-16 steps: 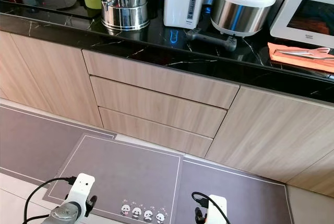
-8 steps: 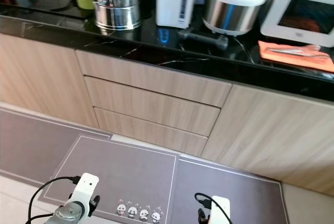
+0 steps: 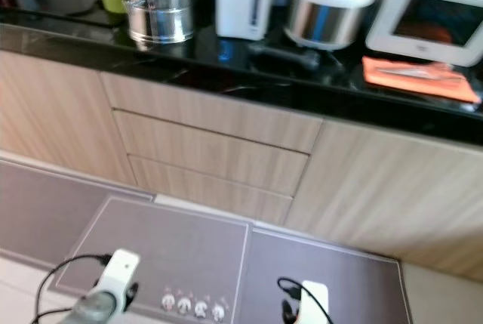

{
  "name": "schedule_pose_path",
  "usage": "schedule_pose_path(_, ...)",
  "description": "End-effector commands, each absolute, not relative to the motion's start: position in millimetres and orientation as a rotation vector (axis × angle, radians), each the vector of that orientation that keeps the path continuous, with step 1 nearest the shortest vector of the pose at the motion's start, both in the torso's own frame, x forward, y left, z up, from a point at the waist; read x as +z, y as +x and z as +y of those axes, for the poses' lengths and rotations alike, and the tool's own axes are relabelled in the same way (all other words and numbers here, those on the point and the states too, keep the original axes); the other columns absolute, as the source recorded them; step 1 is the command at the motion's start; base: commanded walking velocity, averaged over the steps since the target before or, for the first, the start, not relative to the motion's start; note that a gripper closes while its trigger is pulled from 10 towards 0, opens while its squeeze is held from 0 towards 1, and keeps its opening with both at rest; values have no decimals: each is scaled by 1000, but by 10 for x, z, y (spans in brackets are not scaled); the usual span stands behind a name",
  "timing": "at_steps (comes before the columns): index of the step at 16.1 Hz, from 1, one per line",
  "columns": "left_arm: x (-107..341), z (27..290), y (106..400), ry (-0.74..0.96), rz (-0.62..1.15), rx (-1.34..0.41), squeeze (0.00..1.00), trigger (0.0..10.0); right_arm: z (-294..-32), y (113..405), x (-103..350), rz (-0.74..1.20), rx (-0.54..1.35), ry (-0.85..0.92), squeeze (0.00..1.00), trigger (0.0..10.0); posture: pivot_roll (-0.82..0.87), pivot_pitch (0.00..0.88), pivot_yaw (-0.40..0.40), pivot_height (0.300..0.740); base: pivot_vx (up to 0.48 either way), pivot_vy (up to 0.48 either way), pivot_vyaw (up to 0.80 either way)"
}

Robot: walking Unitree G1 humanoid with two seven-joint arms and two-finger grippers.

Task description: Kitchen organization

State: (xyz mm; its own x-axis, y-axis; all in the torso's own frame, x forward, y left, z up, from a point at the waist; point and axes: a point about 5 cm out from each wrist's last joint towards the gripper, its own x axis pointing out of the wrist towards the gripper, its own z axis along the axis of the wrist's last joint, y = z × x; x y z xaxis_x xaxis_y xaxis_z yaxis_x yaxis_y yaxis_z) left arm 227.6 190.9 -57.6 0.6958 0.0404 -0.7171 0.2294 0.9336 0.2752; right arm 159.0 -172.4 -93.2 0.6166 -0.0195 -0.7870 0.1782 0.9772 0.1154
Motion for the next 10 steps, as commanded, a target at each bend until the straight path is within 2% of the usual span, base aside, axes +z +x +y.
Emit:
schedule_pose_path(1,-596,1958,2239,364,821,-93,0,10000,-1723,1631,-913,887,-108,182,0,10000,133,0,-94,740,0,0,0)
schedule_pose_path(10,-604,1973,2222,361,827,-90,0,10000,-1710,1617,-922,898,-102,188,0,10000,134,0,-98,740,0,0,0)
